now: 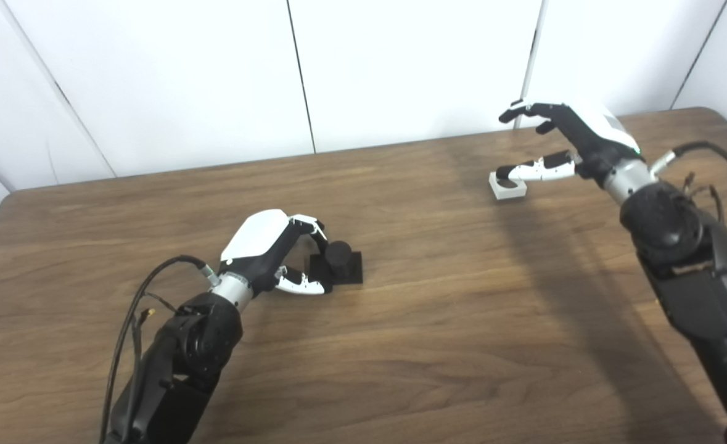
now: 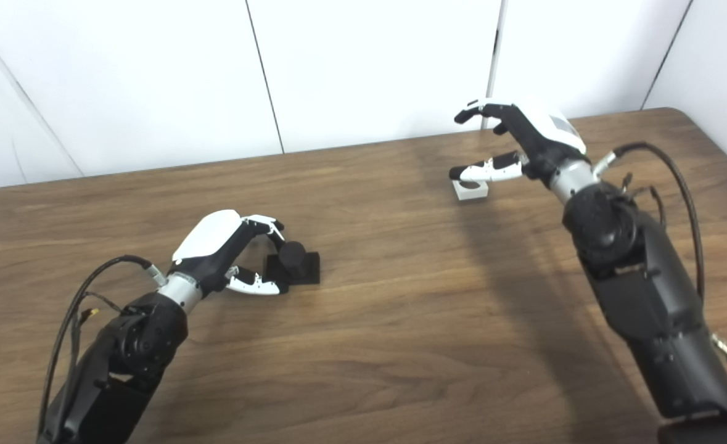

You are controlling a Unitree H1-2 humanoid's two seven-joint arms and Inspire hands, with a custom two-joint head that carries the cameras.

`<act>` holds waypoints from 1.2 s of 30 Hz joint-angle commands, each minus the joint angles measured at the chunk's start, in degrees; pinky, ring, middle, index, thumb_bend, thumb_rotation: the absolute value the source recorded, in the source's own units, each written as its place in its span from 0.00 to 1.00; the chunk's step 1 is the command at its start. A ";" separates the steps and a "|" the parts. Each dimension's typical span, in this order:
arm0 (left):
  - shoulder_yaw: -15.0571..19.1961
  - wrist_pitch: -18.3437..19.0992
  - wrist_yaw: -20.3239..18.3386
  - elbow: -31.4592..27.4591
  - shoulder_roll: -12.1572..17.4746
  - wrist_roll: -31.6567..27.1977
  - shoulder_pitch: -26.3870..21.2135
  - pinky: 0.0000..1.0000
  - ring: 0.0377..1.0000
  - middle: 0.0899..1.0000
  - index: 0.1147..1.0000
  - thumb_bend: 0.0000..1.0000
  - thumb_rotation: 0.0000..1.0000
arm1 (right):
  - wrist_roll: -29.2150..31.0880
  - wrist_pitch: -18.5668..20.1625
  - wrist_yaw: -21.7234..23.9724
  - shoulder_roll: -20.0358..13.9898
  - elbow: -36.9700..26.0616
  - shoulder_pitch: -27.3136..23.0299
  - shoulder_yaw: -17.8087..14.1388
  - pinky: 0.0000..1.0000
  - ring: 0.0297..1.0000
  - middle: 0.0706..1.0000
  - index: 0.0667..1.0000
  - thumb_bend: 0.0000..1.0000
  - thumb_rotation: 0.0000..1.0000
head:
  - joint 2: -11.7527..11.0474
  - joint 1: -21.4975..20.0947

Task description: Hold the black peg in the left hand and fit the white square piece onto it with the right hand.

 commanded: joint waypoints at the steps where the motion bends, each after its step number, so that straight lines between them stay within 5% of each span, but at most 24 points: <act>1: -0.58 -0.54 -0.87 0.58 1.16 0.21 0.66 0.78 0.83 0.80 0.42 0.52 0.08 | -0.75 -1.04 0.73 -2.53 0.80 -3.90 0.40 0.69 0.83 0.84 0.73 0.69 0.29 | 0.08 -0.05; 8: -0.46 -0.25 -1.02 0.37 1.02 0.41 0.75 0.78 0.83 0.80 0.42 0.52 0.08 | -1.60 0.19 3.62 -4.25 5.98 -6.56 2.56 0.71 0.86 0.87 0.75 0.68 0.30 | -0.06 -0.01; 23: -0.19 0.01 -1.07 0.23 1.06 0.55 0.86 0.77 0.83 0.80 0.42 0.52 0.09 | -4.70 -1.61 2.03 -4.25 19.76 -12.10 7.19 0.72 0.86 0.87 0.76 0.70 0.35 | 0.15 1.09; 36: -0.13 0.05 -0.87 -0.41 0.98 0.68 0.94 0.77 0.82 0.80 0.42 0.52 0.08 | -5.92 0.28 7.31 -4.91 21.94 -14.50 11.10 1.00 1.00 0.97 0.85 0.91 0.43 | 0.51 1.72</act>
